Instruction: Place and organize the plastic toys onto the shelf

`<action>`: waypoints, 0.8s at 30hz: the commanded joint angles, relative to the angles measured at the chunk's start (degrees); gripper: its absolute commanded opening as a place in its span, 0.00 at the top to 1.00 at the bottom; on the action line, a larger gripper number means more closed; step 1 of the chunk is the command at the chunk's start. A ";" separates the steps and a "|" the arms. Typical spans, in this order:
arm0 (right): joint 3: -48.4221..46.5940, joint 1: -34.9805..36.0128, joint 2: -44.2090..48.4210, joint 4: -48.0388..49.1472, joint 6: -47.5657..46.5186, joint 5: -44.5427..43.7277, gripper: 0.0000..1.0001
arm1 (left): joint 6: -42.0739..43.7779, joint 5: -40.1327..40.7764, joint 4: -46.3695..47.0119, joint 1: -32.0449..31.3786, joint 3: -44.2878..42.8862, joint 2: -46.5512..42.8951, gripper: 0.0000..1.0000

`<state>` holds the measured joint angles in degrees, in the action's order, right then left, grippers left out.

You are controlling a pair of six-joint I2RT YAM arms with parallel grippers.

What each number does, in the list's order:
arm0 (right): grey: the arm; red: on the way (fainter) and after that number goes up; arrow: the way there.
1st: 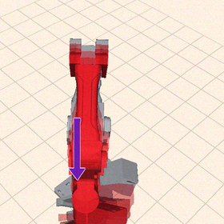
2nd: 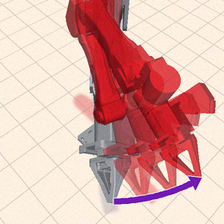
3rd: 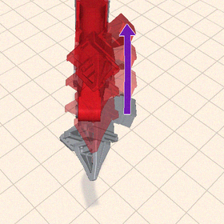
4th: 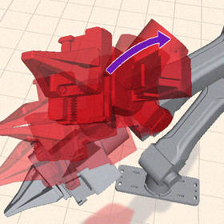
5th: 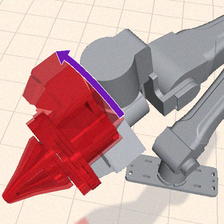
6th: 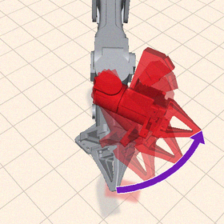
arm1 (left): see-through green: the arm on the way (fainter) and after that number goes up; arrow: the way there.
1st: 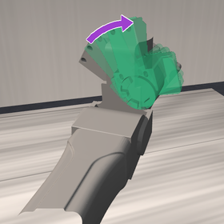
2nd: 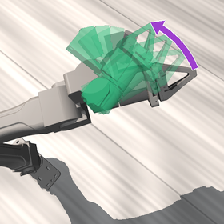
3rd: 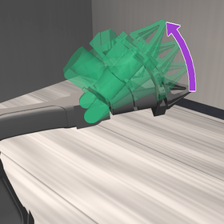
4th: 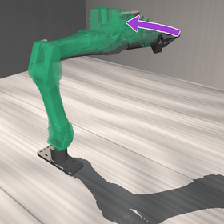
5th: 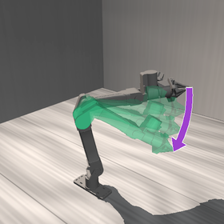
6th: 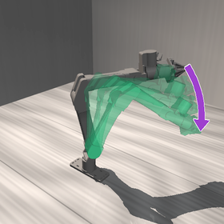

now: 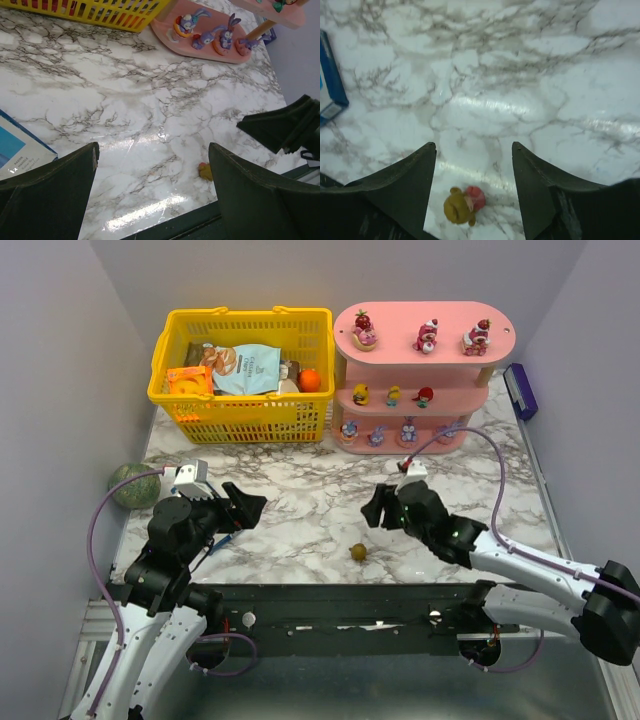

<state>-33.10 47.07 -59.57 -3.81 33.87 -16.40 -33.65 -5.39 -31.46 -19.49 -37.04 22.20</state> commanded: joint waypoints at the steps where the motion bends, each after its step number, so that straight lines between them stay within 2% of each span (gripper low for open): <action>1: 4.44 5.39 3.23 -4.62 8.31 -2.58 0.35 | 0.16 -0.15 0.17 0.41 0.30 -1.01 0.01; 5: 8.75 8.91 4.20 -5.15 16.20 -4.34 0.48 | 0.16 -0.15 0.17 0.41 0.39 -1.19 0.01; 9: 10.25 10.06 0.26 -6.03 20.70 -5.21 0.63 | 0.16 -0.15 0.17 0.41 0.39 -1.19 0.01; 15: 9.20 13.13 -7.13 -5.16 23.61 -5.22 0.77 | 0.07 0.03 0.09 0.41 0.30 -1.28 0.01; 18: 7.97 15.33 -10.21 -6.02 24.93 -5.13 0.83 | 0.07 0.11 0.09 0.33 0.30 -1.36 0.01; 24: 6.74 19.20 -13.81 -7.53 28.01 -6.27 0.84 | -0.01 0.73 -0.27 0.33 0.30 -1.45 0.01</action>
<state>-25.80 64.23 -70.65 -8.62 58.74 -20.80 -33.69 -5.37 -31.46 -19.49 -37.04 21.56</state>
